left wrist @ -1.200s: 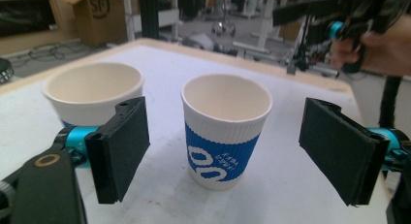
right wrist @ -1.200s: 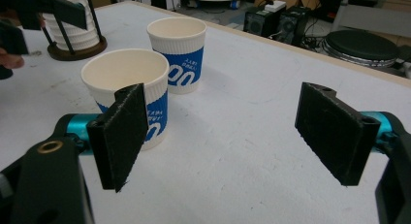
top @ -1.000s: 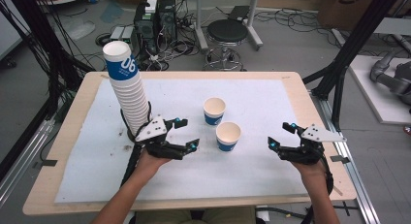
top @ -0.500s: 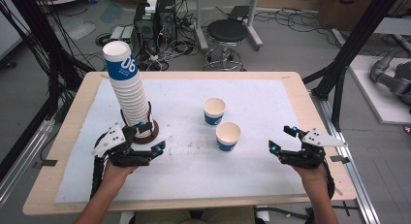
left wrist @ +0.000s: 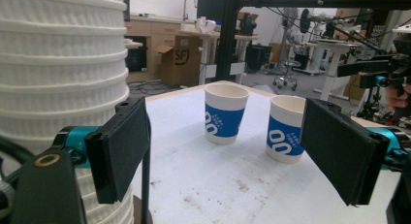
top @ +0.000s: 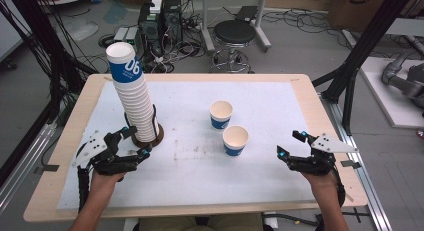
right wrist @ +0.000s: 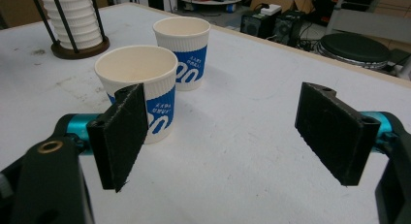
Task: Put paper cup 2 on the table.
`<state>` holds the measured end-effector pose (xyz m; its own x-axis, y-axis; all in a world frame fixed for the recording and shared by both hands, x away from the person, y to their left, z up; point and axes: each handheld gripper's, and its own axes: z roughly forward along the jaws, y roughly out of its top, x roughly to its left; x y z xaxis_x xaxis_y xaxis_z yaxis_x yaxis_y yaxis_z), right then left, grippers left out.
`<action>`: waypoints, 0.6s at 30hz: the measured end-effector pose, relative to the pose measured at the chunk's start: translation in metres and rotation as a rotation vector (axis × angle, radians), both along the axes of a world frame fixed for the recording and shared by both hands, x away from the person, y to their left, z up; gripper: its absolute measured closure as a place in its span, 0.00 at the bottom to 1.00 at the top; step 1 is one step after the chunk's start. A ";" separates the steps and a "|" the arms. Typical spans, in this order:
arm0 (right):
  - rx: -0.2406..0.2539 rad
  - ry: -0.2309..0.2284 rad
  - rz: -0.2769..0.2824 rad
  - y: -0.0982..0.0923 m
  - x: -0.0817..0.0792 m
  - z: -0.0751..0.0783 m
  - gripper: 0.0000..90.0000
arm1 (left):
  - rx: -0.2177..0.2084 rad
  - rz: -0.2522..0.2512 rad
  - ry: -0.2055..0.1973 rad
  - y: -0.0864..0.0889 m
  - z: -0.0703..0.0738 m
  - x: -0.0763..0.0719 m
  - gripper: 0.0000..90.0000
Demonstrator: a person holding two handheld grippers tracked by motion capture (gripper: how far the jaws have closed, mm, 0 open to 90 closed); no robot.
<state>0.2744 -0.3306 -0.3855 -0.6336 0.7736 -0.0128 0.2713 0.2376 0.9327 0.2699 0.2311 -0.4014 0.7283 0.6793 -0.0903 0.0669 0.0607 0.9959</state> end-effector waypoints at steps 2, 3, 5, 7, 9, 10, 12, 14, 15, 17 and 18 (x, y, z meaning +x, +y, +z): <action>0.003 0.001 -0.003 0.000 0.000 0.000 0.22 | -0.006 0.006 0.002 0.001 -0.001 0.000 0.20; -0.001 -0.001 0.000 0.000 0.001 0.000 0.22 | -0.003 0.008 0.001 0.002 -0.001 0.001 0.20; 0.002 0.002 0.001 0.001 0.001 -0.001 0.22 | -0.007 0.009 0.002 0.002 -0.002 0.001 0.20; -0.002 0.004 0.000 0.000 0.002 -0.002 0.22 | -0.006 0.013 0.002 0.003 -0.002 0.001 0.20; -0.003 -0.002 0.003 0.000 0.003 -0.002 0.22 | -0.006 0.018 0.002 0.003 -0.002 0.001 0.20; -0.002 0.005 0.002 0.000 0.003 -0.003 0.22 | -0.004 0.019 0.002 0.004 -0.002 0.001 0.20; -0.002 0.002 0.003 0.000 0.003 -0.003 0.22 | -0.009 0.022 0.001 0.004 -0.002 0.001 0.20; -0.001 0.001 0.001 0.000 0.003 -0.002 0.22 | -0.010 0.020 -0.001 0.004 -0.002 0.001 0.20; 0.000 0.003 0.001 0.000 0.002 -0.002 0.22 | -0.007 0.019 -0.001 0.004 -0.002 0.001 0.20; 0.000 -0.004 0.001 -0.001 0.002 -0.002 0.22 | -0.007 0.018 -0.002 0.003 -0.002 0.000 0.20; 0.001 -0.004 0.001 -0.001 0.002 -0.002 0.22 | -0.004 0.017 -0.002 0.003 -0.002 0.000 0.20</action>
<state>0.2767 -0.3312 -0.3871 -0.6344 0.7729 -0.0150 0.2672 0.2374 0.9340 0.2702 0.2336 -0.4039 0.7170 0.6911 -0.0913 0.0637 0.0654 0.9958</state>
